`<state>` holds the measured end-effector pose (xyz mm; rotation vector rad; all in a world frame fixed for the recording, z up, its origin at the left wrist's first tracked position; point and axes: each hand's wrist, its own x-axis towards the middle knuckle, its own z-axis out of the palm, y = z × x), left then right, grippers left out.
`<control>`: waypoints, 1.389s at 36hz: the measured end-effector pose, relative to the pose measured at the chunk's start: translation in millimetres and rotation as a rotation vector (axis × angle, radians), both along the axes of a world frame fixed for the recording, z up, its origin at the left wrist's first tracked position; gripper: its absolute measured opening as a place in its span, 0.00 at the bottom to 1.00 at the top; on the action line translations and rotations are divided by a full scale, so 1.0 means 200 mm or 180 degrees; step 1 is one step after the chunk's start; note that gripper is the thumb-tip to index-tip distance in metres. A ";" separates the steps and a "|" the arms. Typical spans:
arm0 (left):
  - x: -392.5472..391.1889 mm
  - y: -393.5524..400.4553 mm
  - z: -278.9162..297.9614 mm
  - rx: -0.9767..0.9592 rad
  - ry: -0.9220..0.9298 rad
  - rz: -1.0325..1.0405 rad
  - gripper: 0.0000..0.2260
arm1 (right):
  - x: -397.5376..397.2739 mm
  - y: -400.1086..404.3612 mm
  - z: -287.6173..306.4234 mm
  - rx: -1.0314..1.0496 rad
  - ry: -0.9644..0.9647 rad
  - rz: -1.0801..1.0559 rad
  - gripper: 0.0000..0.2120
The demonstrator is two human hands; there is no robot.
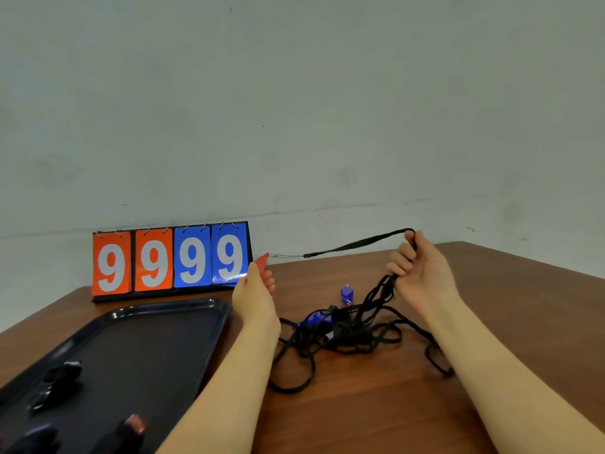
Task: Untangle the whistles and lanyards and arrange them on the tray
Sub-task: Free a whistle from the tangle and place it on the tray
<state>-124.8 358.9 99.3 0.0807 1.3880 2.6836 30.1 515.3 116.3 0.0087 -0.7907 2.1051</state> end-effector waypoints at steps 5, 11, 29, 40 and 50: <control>0.02 0.01 0.00 -0.0020 0.0177 -0.0331 0.07 | -0.03 -0.03 -0.02 0.0763 -0.0576 -0.0569 0.11; 0.07 0.01 0.04 0.0638 0.0120 -0.0808 0.06 | -0.06 -0.09 -0.04 0.1962 -0.1450 -0.0824 0.16; 0.22 0.04 0.05 -0.1434 0.1781 -0.1452 0.13 | -0.05 -0.14 -0.05 0.2802 -0.1480 -0.0896 0.17; 0.25 0.05 0.02 -0.1717 0.1884 -0.1957 0.12 | -0.05 -0.13 -0.05 0.2669 -0.1552 -0.0892 0.19; 0.24 0.03 0.03 -0.1339 0.1682 -0.2320 0.11 | -0.06 -0.13 -0.06 0.2842 -0.1741 -0.0966 0.18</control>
